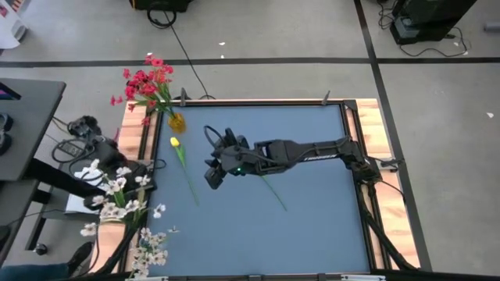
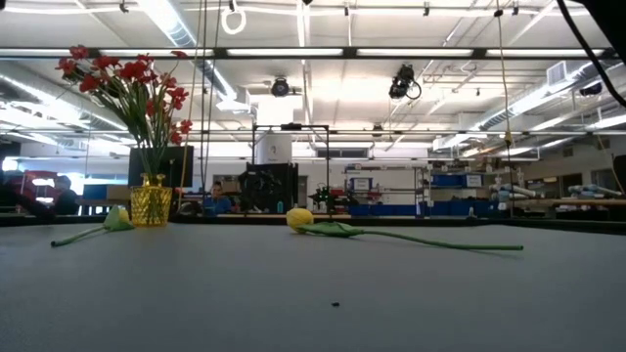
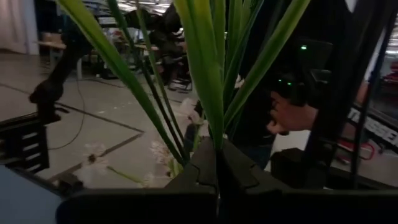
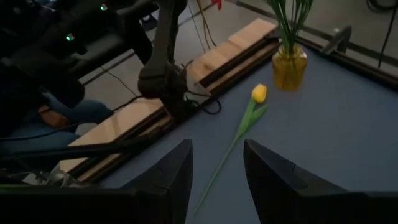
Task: Sort flowers into vase by color
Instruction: Put the white flowers into the transparent vase
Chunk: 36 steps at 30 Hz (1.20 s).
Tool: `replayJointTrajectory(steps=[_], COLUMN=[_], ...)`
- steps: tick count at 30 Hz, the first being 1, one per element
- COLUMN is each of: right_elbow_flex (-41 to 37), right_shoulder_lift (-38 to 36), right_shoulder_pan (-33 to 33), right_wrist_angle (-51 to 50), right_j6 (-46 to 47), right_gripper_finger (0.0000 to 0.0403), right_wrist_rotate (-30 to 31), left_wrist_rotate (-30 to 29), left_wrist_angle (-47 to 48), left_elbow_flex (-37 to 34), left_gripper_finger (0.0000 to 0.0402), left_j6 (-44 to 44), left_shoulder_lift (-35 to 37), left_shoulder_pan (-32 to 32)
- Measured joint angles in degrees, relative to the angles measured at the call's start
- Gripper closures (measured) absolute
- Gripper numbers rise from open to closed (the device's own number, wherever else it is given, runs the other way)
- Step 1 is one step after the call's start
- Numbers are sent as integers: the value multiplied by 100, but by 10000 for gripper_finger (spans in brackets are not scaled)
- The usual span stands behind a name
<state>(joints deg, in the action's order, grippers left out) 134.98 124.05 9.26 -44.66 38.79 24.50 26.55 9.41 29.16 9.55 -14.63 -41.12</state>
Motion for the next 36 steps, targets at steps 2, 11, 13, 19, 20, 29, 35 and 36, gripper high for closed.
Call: replayJointTrajectory(steps=[2,11,13,19,20,29,35,36], right_elbow_flex=[0,0,0,0,0,0,0,0], right_shoulder_lift=[0,0,0,0,2,2,2,2], right_shoulder_pan=[16,101,118,126,128,198,205,205], right_wrist_angle=[-69,-275,-276,-360,-382,-518,-532,-529], right_j6=[94,328,329,374,391,480,507,509], right_gripper_finger=[251,251,251,251,251,251,251,251], right_wrist_rotate=[4,121,119,134,135,134,95,95], left_wrist_rotate=[-120,-779,-992,-1242,-1242,-1259,-1082,-1052], left_wrist_angle=[-35,93,279,684,719,863,1018,1038], left_elbow_flex=[-58,-292,-340,-342,-342,-342,-340,-340], left_gripper_finger=[401,401,401,401,401,400,365,356], left_j6=[-61,-387,-440,-447,-447,-416,-462,-462], left_shoulder_lift=[2,-35,-36,-46,-46,-51,-303,-365], left_shoulder_pan=[-200,-846,-917,-1033,-1041,-1095,-1095,-1095])
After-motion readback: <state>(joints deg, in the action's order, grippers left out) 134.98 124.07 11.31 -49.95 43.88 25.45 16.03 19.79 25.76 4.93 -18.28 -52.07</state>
